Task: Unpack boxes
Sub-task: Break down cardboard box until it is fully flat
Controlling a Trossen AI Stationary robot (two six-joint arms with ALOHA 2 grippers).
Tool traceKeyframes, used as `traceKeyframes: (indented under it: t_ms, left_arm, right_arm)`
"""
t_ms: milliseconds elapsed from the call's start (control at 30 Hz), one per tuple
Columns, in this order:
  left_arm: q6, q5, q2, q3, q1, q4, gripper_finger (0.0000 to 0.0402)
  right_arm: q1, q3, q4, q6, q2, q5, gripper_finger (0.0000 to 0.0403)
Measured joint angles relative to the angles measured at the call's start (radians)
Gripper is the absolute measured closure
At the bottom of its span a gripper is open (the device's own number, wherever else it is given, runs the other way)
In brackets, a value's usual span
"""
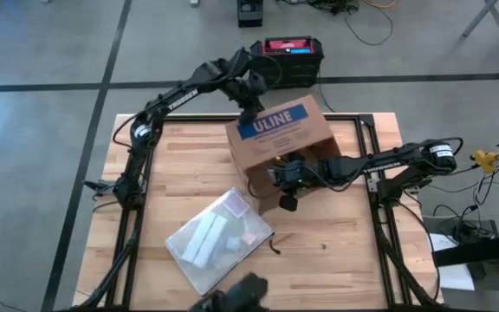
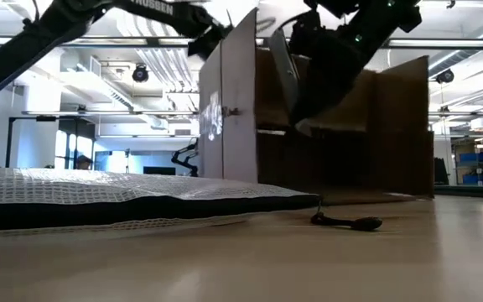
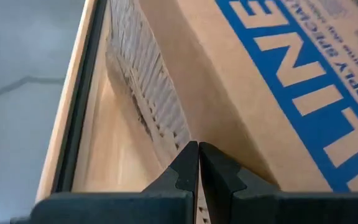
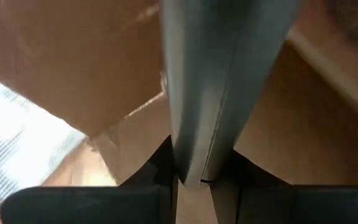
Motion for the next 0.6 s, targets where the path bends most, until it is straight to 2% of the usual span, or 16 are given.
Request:
traceKeyframes:
  t_ms: [200, 300, 600]
  left_arm:
    - [-0.011, -0.020, -0.029, 0.110, -0.073, -0.020, 0.0401]
    - [-0.047, -0.004, -0.073, 0.094, -0.088, -0.016, 0.0401]
    - [-0.105, 0.019, -0.143, 0.101, -0.142, -0.053, 0.0401]
  right_arm:
    - [0.008, 0.021, 0.051, -0.038, 0.000, 0.100, 0.0362]
    - [0.029, 0.022, 0.094, -0.051, 0.001, 0.154, 0.0362]
    - [0.091, 0.010, 0.233, -0.070, 0.051, 0.173, 0.0362]
